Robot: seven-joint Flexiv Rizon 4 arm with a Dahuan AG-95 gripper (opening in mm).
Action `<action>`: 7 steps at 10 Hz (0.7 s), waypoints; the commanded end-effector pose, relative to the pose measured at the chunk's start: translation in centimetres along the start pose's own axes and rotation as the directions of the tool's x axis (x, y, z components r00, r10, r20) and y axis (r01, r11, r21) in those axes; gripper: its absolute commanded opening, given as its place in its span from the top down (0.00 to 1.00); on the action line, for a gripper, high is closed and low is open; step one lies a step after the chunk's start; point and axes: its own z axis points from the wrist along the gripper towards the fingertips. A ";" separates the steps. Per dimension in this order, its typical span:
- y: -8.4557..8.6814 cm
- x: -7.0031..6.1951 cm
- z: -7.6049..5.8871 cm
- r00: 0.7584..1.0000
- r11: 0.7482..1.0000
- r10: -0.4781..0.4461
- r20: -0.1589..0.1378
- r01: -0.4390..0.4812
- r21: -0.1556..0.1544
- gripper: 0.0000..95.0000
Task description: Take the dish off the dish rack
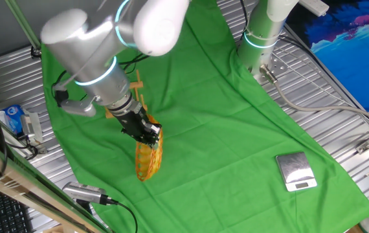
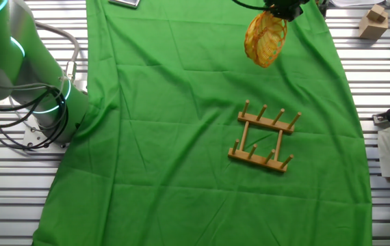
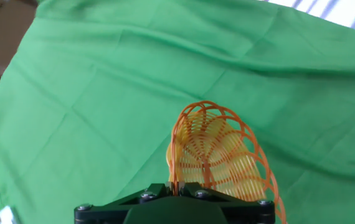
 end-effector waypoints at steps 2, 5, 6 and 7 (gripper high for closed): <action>0.6 0.2 -0.3 1.000 1.000 -0.010 -0.010 0.010 0.011 1.00; 2.4 -0.7 1.8 0.999 0.998 0.037 0.034 -0.039 0.056 1.00; 2.6 -1.4 2.5 0.998 0.996 0.052 0.047 -0.055 0.066 1.00; 2.7 -1.9 2.9 0.997 0.995 0.060 0.058 -0.064 0.073 1.00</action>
